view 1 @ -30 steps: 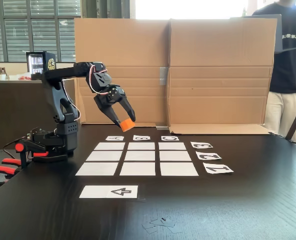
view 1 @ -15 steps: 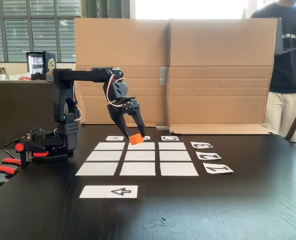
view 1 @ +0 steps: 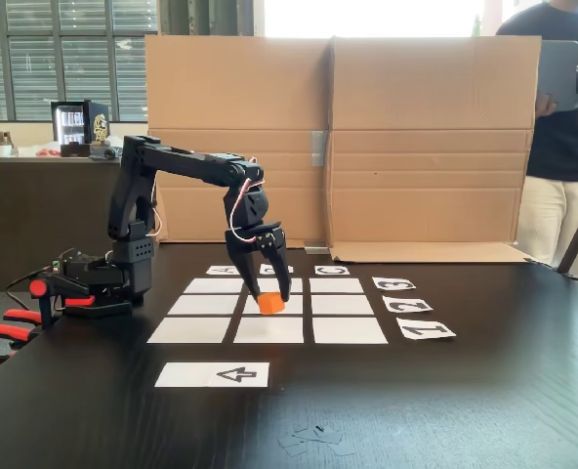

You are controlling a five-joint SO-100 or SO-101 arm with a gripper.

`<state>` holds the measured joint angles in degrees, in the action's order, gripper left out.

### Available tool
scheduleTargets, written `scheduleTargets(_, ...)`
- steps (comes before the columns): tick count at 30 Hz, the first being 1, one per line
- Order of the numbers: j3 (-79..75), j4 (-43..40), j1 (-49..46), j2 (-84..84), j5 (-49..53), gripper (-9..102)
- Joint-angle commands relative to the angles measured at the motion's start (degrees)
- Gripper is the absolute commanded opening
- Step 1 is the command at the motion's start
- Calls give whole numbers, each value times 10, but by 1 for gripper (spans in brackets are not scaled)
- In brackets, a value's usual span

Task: Pick up the round, orange token and place it in the grid on square B1.

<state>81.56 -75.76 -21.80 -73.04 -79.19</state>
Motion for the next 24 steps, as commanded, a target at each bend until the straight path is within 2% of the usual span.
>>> scheduleTargets(1,-18,3,10,0,-11,-1)
scheduleTargets(22,32,10,10,32,-43,0)
scheduleTargets(23,32,10,10,33,-44,2)
scheduleTargets(24,32,10,9,33,-47,9)
